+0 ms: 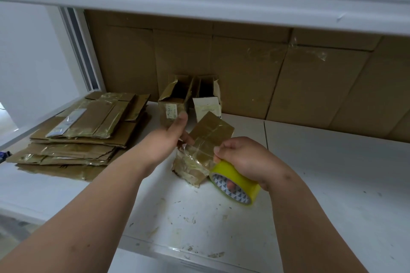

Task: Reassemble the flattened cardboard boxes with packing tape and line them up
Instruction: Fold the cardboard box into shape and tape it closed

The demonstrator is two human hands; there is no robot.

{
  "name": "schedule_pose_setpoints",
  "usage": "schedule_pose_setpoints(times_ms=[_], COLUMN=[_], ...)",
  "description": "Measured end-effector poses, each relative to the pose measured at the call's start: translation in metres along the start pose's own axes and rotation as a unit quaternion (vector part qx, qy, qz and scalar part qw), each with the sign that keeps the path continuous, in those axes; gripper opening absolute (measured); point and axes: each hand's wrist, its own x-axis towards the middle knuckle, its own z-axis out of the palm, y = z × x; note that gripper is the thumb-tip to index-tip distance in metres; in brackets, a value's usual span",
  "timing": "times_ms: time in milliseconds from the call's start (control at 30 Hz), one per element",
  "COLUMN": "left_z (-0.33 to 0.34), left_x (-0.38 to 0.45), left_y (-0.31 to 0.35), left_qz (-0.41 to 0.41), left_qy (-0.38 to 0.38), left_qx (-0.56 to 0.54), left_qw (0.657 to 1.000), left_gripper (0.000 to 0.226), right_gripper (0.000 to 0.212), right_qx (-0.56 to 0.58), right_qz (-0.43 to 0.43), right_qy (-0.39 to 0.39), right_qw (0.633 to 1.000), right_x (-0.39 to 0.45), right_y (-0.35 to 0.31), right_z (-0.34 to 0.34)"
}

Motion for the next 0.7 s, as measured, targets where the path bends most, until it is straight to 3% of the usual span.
schedule_pose_setpoints(times_ms=[67,167,267,433,567,633,700], left_z=[-0.002,-0.003,-0.002,-0.012,-0.021,-0.024,-0.025], left_x=[-0.006,-0.008,-0.003,0.004,0.009,0.012,0.016], left_y=[0.011,0.021,0.017,0.013,0.009,0.007,0.006], left_qz=[0.007,0.027,0.04,0.025,-0.006,-0.019,-0.027], left_qy=[-0.044,-0.094,-0.079,-0.069,-0.062,-0.058,-0.056], left_qx=[0.033,0.116,0.164,0.099,0.072,0.054,0.045], left_qw=[0.998,0.988,0.983,0.992,0.995,0.997,0.997], left_gripper=[0.085,0.044,0.016,0.008,0.008,0.009,0.006], right_gripper=[0.028,0.027,0.026,0.021,0.079,0.074,0.054], right_qx=[-0.017,-0.035,-0.043,-0.087,-0.029,0.032,0.112], right_qz=[0.003,0.015,0.011,-0.04,-0.089,-0.118,-0.124], right_qy=[0.007,0.01,0.012,0.012,0.029,0.005,-0.017], right_qw=[1.0,0.999,0.999,0.995,0.995,0.992,0.986], right_x=[0.0,0.001,0.001,-0.002,-0.001,0.0,-0.001], right_y=[-0.001,-0.004,-0.008,-0.006,0.007,0.016,0.023], right_z=[0.0,0.0,-0.001,-0.005,-0.014,-0.021,-0.024])
